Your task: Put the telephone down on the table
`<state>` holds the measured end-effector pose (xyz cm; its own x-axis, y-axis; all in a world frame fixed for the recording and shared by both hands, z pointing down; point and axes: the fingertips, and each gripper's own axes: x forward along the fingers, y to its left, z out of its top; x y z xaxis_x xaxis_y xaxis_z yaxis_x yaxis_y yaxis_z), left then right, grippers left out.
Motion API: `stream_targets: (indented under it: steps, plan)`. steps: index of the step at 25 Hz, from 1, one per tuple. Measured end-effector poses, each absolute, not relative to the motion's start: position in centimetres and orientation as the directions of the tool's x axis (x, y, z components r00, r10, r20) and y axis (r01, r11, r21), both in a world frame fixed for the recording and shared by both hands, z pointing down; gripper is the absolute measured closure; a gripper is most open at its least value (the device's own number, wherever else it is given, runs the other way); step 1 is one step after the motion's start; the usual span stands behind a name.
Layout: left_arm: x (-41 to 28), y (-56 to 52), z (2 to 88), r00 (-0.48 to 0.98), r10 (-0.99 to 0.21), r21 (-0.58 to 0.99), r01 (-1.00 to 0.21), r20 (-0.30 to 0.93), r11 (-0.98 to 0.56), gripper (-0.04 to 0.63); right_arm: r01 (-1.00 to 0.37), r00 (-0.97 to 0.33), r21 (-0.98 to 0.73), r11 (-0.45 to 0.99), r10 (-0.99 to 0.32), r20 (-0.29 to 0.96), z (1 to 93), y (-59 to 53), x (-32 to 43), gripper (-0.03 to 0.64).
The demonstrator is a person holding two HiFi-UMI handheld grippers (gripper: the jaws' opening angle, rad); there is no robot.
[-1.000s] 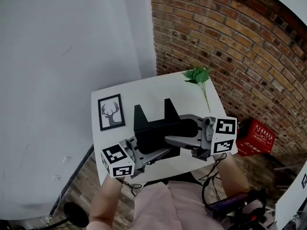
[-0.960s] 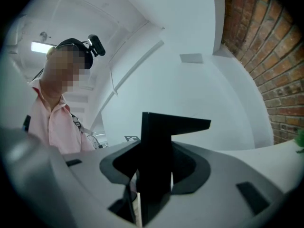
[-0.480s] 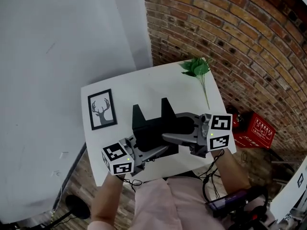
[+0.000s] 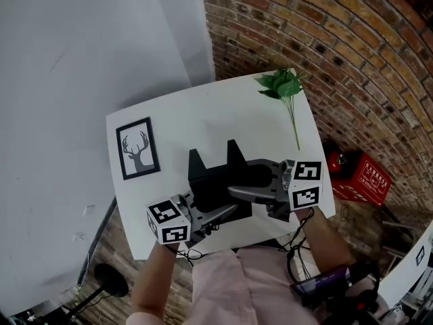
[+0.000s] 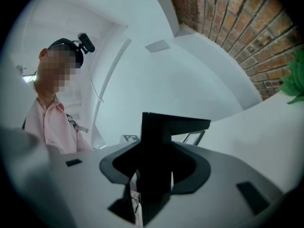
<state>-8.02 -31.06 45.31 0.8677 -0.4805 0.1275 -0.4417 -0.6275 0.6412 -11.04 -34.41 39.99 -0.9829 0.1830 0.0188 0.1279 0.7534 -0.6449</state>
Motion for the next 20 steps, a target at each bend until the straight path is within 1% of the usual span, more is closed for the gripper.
stream_targets:
  steps: [20]
  plan:
    - [-7.7, -30.5, 52.6, 0.873, -0.460, 0.792, -0.395, 0.165, -0.466, 0.430, 0.074, -0.978, -0.794, 0.604, 0.201, 0.061, 48.3, -34.7, -11.2, 0.434]
